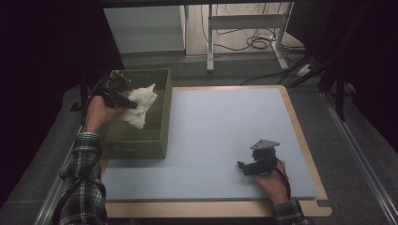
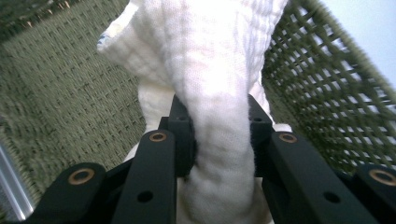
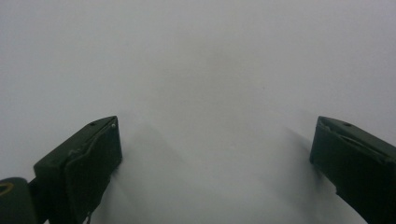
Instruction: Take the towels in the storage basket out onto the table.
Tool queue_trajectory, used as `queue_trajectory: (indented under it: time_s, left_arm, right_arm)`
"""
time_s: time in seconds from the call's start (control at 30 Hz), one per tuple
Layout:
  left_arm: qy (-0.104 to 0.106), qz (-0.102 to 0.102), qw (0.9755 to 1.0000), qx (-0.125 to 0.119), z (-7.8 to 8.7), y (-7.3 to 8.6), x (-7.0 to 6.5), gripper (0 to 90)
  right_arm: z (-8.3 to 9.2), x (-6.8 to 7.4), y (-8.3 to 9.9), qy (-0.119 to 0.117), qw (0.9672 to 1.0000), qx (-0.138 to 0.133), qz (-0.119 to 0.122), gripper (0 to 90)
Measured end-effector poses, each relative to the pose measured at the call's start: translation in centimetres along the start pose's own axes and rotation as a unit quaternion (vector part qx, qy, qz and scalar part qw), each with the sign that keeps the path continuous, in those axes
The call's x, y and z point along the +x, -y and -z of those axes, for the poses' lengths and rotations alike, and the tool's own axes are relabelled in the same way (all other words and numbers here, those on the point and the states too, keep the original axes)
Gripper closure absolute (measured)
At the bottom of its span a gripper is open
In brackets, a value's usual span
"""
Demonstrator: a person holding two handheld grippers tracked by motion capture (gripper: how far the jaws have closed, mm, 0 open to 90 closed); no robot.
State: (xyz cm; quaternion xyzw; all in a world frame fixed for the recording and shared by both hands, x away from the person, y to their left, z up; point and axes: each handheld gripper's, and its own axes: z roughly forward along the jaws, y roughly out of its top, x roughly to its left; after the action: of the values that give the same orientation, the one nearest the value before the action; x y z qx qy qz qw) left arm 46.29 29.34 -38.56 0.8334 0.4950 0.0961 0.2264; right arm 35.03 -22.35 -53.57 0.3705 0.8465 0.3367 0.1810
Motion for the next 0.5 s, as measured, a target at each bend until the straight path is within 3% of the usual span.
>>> queue_trajectory:
  time_s: [0.27, 0.5]
  left_arm:
    - [0.000, -0.022, 0.9996, -0.017, 2.1, -0.5, -1.4, 71.7]
    - [0.004, -0.032, 0.9992, -0.025, 2.8, -1.3, -2.8, 71.7]
  right_arm:
    - [0.0, 0.0, 0.0, 0.000, 1.0000, 0.000, 0.000, 2.3]
    - [0.0, 0.0, 0.0, 0.000, 1.0000, 0.000, 0.000, 2.3]
